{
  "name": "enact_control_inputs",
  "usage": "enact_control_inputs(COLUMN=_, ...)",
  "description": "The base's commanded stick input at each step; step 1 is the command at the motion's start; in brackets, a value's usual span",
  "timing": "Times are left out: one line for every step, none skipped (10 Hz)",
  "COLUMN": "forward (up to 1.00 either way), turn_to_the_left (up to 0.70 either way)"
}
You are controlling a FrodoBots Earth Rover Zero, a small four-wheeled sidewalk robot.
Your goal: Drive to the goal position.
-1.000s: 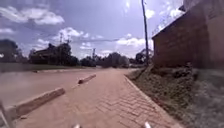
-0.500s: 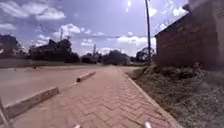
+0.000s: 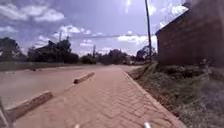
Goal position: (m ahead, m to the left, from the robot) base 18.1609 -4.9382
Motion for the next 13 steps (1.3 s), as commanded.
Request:
enact_control_inputs(forward=0.5, turn_to_the_left=0.0)
enact_control_inputs(forward=0.5, turn_to_the_left=0.0)
enact_control_inputs(forward=0.5, turn_to_the_left=0.0)
enact_control_inputs(forward=0.5, turn_to_the_left=0.0)
enact_control_inputs(forward=0.5, turn_to_the_left=0.0)
enact_control_inputs(forward=0.5, turn_to_the_left=0.0)
enact_control_inputs(forward=0.5, turn_to_the_left=0.0)
enact_control_inputs(forward=0.5, turn_to_the_left=0.0)
enact_control_inputs(forward=0.5, turn_to_the_left=0.0)
enact_control_inputs(forward=0.5, turn_to_the_left=0.0)
enact_control_inputs(forward=0.5, turn_to_the_left=0.0)
enact_control_inputs(forward=0.5, turn_to_the_left=0.0)
enact_control_inputs(forward=0.5, turn_to_the_left=0.0)
